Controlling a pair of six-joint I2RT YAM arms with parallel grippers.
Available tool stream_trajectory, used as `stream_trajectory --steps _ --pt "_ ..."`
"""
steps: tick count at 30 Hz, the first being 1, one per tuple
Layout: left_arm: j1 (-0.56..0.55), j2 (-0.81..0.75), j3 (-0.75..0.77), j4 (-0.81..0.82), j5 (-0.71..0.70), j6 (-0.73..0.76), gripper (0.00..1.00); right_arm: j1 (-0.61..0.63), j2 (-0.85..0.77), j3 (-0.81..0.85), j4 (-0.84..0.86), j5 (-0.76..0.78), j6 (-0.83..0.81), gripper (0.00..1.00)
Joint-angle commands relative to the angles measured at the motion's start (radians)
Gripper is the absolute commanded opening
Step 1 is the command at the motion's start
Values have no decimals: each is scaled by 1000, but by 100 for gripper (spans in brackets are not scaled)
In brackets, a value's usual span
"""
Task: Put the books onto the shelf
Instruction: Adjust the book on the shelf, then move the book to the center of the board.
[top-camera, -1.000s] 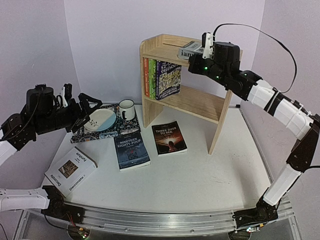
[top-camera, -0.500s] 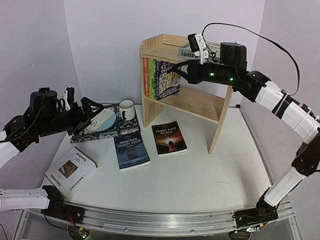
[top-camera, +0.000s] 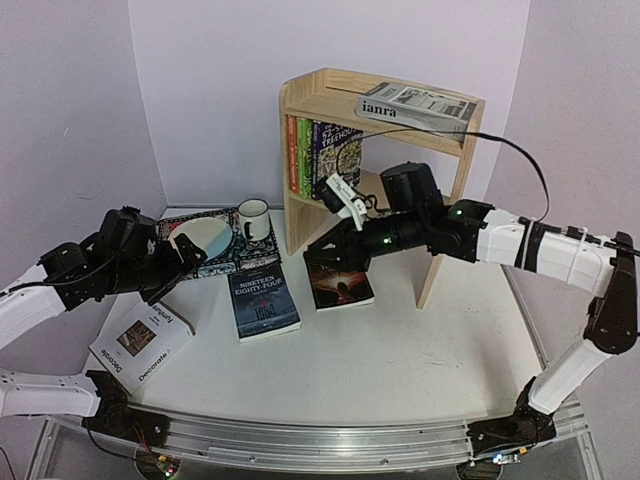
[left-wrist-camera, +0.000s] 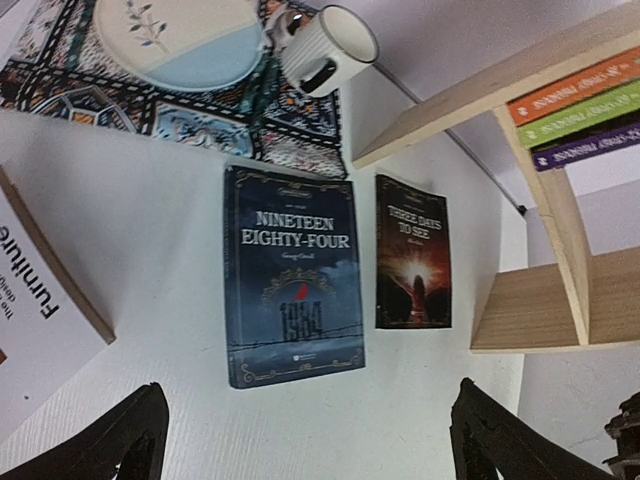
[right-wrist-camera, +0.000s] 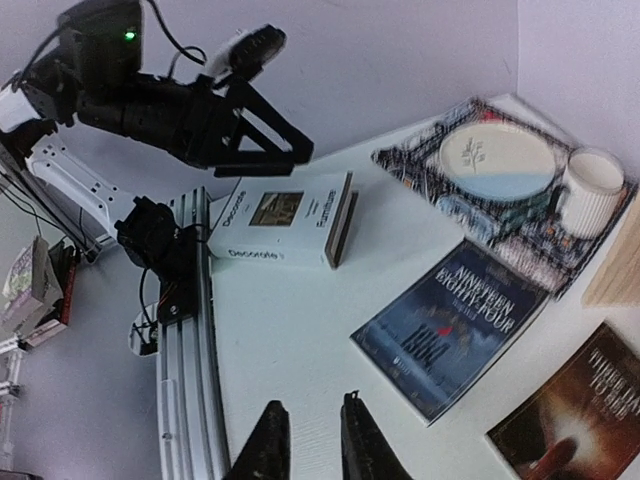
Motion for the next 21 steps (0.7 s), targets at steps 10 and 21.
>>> stream_trajectory --steps 10,21 --pt "60 121 -51 -155 -203 -154 100 7 93 -256 258 -12 190 98" --pt "378 218 -74 -180 -141 -101 99 7 28 -361 308 43 145 98"
